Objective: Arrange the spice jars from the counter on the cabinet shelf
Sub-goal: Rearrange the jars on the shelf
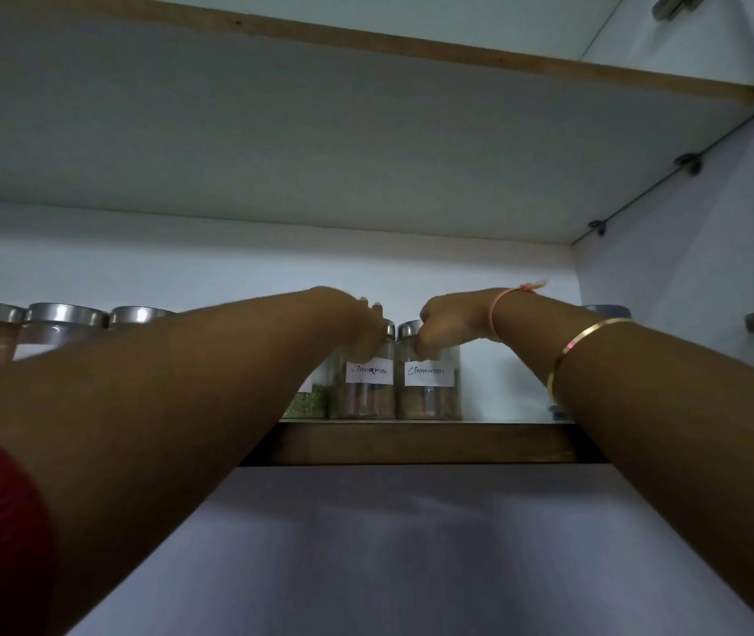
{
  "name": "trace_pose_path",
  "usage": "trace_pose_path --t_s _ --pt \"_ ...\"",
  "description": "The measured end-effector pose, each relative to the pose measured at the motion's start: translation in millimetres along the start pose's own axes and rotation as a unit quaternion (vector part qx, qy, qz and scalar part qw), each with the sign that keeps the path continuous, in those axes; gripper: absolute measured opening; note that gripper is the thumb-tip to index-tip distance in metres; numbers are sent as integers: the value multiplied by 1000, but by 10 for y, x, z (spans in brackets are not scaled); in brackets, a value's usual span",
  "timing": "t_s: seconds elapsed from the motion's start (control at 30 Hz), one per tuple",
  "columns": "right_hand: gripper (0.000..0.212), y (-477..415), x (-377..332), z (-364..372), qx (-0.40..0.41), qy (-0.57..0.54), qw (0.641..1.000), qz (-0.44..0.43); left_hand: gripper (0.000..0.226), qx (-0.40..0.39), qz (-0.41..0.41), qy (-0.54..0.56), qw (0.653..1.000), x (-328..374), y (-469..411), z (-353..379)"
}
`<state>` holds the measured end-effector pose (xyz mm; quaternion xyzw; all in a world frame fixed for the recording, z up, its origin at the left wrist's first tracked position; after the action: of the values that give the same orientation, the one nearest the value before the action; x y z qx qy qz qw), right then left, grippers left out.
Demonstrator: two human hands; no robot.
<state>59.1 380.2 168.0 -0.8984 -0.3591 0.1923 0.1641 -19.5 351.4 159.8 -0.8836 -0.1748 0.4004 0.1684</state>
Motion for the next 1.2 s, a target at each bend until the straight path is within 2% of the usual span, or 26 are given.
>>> trace_pose_path --t_s 0.07,0.17,0.23,0.4,0.63,0.7,0.73,0.8,0.83,0.97,1.07,1.2 --pt "51 28 34 50 -6 -5 1000 4 74 41 -18 31 999 -51 58 13" --pt "82 86 100 33 11 -6 1000 7 85 99 -66 76 990 -232 154 -88" --pt "89 172 129 -62 28 -15 999 4 90 139 -83 96 982 -262 254 -272" --pt "83 435 185 -319 40 -16 999 5 94 167 -55 193 965 84 526 -652" --pt "62 802 237 -560 74 4 997 0 53 151 -15 319 936 597 952 -815" --pt "59 893 277 -582 75 12 997 4 45 205 -6 266 942 711 1141 -902" --pt "60 926 298 -586 74 14 997 6 43 270 -11 214 939 724 1252 -996" --pt "61 997 357 -600 73 18 997 11 46 390 -28 136 910 728 1497 -1163" --pt "61 1026 385 -610 73 20 997 13 47 417 -24 111 902 754 1589 -1183" --pt "55 1133 513 -707 84 37 996 20 49 425 0 74 902 977 1780 -980" --pt "51 1185 584 -781 97 51 994 21 43 450 -56 60 889 986 1907 -907" --pt "50 1220 665 -858 126 77 989 24 35 489 -151 82 855 957 2058 -886"
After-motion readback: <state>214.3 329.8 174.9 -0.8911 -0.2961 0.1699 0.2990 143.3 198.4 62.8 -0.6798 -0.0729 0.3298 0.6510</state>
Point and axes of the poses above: each hand's wrist, its own y-axis away from the middle knuckle, its own z-axis out of the palm, x = y × z, the point moved 10 cm from there along -y, towards the middle knuckle, and after that the axes turned 13 degrees about -y, right-handed, at the moved point
